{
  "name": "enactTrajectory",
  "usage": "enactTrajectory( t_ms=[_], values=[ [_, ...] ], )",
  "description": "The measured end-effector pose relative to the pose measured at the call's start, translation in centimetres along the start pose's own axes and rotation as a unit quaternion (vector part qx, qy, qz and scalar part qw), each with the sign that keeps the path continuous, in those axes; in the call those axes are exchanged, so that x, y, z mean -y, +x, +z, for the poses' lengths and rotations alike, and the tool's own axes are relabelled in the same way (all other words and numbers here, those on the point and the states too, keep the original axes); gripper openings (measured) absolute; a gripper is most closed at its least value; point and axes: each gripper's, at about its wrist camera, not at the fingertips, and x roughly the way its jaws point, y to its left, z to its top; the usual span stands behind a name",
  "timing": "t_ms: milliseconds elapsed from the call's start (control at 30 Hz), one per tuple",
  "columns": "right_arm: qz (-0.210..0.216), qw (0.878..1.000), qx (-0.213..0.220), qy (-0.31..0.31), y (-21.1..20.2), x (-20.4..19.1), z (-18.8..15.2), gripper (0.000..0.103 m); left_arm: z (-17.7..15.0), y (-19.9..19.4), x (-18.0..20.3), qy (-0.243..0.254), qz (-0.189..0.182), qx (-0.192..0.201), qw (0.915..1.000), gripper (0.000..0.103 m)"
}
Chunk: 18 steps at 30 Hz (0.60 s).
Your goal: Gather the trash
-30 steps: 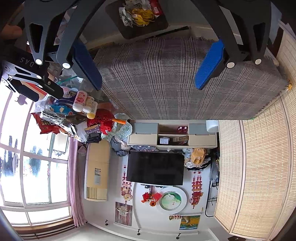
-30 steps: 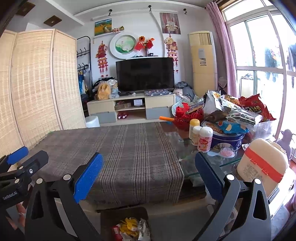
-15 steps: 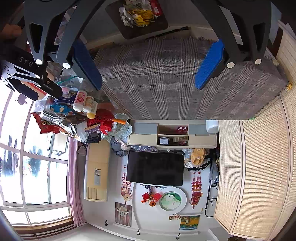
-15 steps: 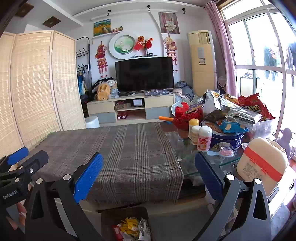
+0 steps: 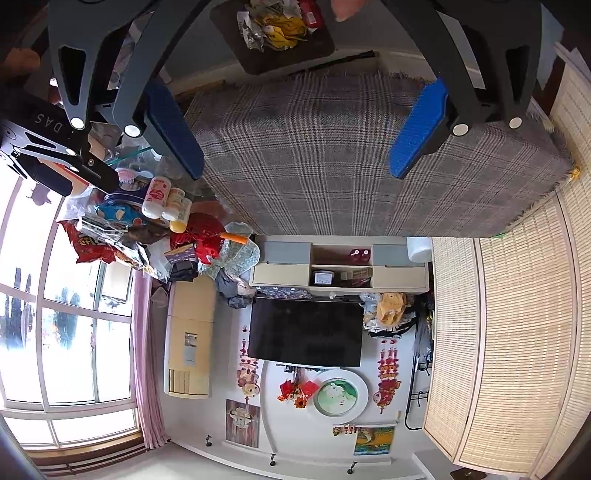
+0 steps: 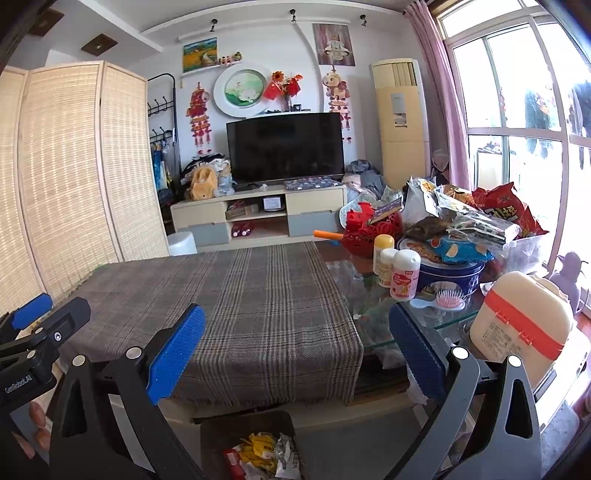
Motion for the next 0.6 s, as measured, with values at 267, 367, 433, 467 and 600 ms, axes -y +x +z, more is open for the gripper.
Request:
enactTrajectory(
  t_ms=[267,367,433,467,600],
  values=[
    [-0.001,1.0,-0.002,0.005,0.07,0.19,0.0,0.1,-0.16,0.35,-0.04,0.005,0.018,-0.008,0.9998,0.095],
    [0.0,1.0,-0.005,0.007,0.19,0.24,-0.08,0.1,-0.13,0.43,-0.23,0.0,0.016,-0.01,0.9998,0.095],
    [0.001,1.0,-0.006,0.006,0.24,0.25,-0.09,0.1,-0.08,0.38,-0.19,0.001,0.019,-0.01,0.9998,0.095],
    [0.001,1.0,-0.007,0.005,0.28,0.24,-0.09,0.1,-0.06,0.36,-0.2,0.001,0.021,-0.009,0.9997,0.095],
    [0.002,1.0,-0.009,0.004,0.36,0.21,-0.15,0.1,0.17,0.23,-0.45,-0.005,0.019,-0.005,0.9998,0.095]
  ],
)
